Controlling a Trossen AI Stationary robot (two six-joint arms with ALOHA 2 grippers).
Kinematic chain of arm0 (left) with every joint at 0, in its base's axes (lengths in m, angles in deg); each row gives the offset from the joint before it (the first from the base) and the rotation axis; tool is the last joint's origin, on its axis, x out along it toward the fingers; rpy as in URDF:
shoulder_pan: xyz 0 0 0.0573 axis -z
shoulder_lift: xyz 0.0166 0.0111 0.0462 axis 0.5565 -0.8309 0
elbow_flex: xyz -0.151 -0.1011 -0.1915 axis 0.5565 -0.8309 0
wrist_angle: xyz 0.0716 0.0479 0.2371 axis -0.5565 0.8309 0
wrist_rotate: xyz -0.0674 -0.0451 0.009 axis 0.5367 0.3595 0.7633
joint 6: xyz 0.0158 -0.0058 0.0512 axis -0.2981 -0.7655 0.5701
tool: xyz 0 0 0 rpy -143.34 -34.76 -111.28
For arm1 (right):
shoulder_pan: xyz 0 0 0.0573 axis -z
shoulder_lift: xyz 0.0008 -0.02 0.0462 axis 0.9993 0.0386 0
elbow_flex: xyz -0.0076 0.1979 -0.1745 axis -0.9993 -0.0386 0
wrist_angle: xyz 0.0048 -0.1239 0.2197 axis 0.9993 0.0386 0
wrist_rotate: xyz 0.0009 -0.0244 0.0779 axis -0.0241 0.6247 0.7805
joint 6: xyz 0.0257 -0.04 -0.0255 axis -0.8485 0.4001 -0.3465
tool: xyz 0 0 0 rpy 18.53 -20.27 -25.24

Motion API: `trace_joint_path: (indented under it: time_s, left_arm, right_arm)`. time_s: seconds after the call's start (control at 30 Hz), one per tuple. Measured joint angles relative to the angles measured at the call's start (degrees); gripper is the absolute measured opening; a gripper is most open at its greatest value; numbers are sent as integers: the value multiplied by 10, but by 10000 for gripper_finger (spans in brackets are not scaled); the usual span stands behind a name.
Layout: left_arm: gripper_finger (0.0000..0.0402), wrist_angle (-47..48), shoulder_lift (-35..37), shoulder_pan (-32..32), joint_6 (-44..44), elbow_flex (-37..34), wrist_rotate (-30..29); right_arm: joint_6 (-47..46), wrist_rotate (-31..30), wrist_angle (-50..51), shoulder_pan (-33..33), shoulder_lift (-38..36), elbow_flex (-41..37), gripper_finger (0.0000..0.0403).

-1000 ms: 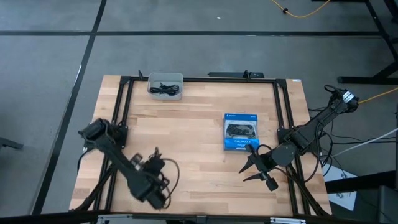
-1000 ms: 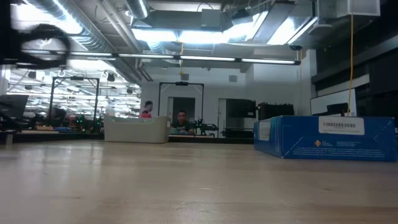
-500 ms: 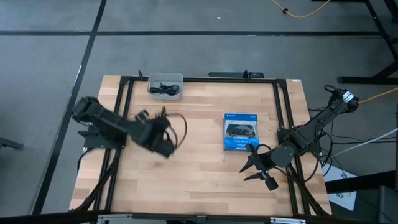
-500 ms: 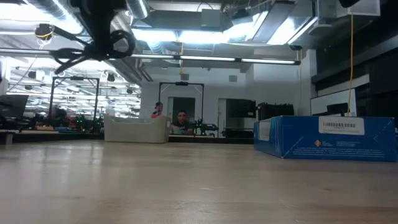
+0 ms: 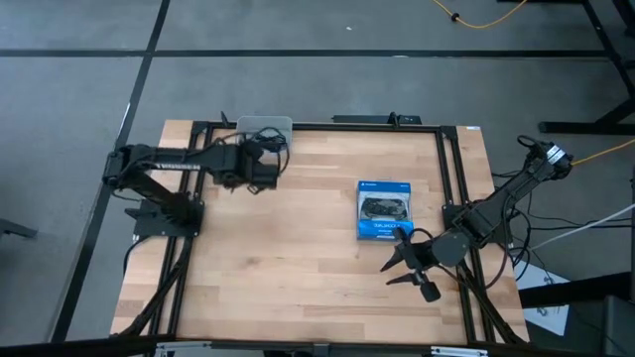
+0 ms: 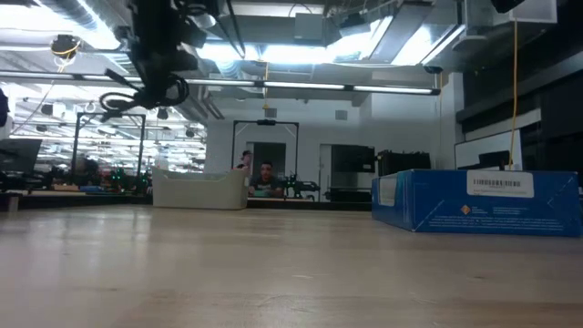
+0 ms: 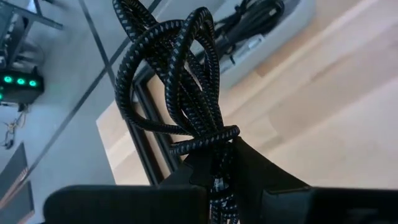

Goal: Pick and place USB-C Cables
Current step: Put the black white charger cable into the gray bin

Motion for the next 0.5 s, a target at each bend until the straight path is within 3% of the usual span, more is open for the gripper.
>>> trace_joint_path:
  time_s: [0.27, 0.5]
  left_arm:
    - [28, -103, 0, -99, 171, 0, -3]
    - [28, -146, 0, -169, 257, 0, 7]
  right_arm:
    - [-1, -1, 2, 0, 2, 0, 153]
    - [-1, -1, 3, 0, 2, 0, 153]
